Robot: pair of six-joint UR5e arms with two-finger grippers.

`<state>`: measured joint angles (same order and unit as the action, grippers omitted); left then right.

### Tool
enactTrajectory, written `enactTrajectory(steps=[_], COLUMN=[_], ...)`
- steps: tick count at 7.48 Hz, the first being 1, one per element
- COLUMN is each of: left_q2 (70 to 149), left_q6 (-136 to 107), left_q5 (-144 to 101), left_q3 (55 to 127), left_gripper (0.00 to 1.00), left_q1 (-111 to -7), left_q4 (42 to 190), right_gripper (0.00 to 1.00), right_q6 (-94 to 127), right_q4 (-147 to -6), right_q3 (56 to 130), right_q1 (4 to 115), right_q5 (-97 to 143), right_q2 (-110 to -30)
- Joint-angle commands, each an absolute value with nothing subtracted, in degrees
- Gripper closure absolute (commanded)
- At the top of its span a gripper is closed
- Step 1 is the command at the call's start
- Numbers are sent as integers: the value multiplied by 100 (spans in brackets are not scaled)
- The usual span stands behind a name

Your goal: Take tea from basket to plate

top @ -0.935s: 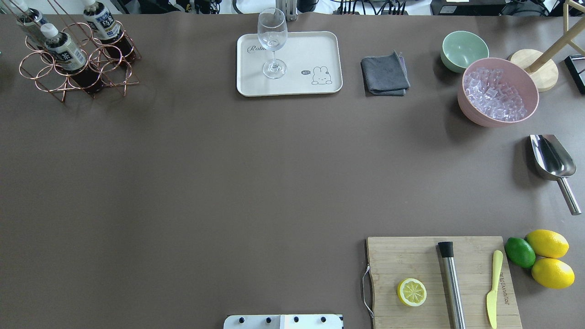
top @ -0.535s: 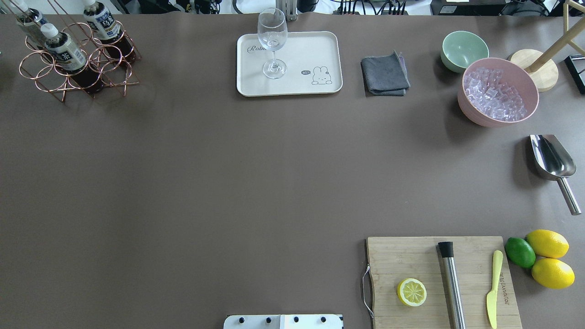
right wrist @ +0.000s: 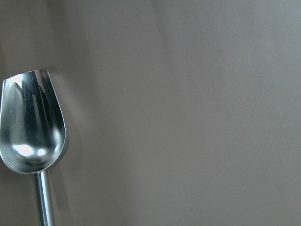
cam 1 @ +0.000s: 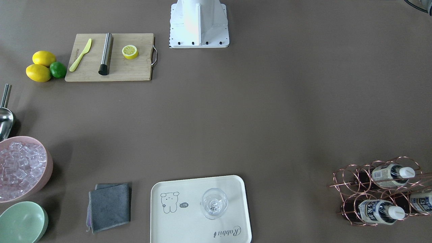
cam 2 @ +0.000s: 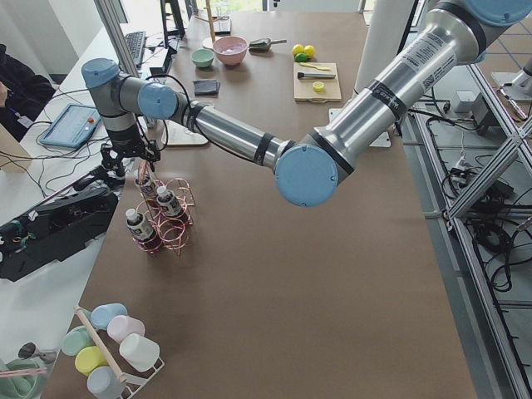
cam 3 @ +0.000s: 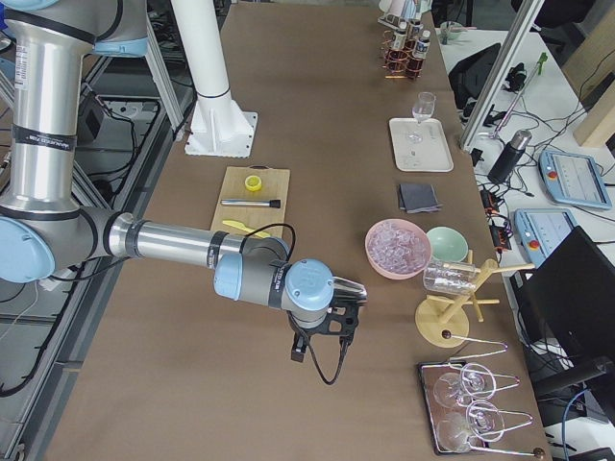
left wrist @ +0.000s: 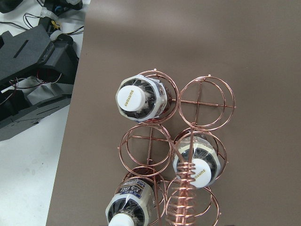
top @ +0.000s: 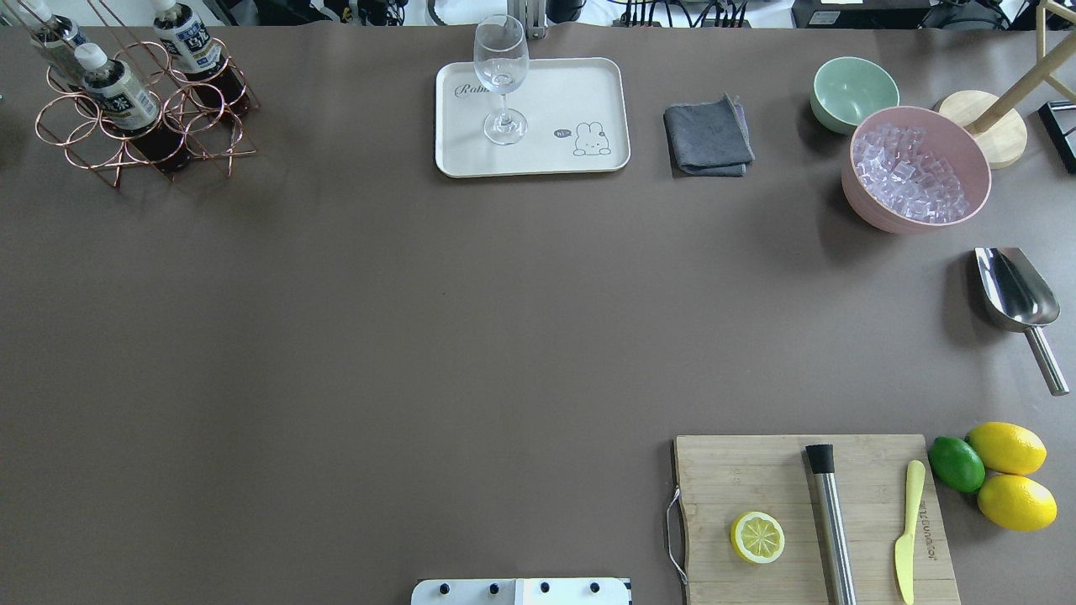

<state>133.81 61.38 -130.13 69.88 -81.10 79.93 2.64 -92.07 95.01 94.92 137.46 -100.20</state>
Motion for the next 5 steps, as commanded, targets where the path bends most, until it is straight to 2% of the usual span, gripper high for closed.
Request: enactTrajectory(steps=[1,2,3,5], left_q2=[13368,13281,13185,13184], left_q6=[6135,6135,6126,6135], left_q5=[-13008,-13008,-13008,-13017], left_q3=[6979,6979,6979,7040], left_gripper=[50,72,100,100], left_q1=[-8060,-8060,-8060,-8086], left_q4=[8076,8199,8374,8376], right_gripper=[0,0,0,0], right_q6=[264,264,255,264], right_q4=[-9202,-9202,-9202,-9211], right_q3=[9501,9501,9501,9501], right_q1=[9492,9492,9492,9492], right_q5=[13755,13746,13729,13763], right_q2=[-10020,-10020,-10020,-10028])
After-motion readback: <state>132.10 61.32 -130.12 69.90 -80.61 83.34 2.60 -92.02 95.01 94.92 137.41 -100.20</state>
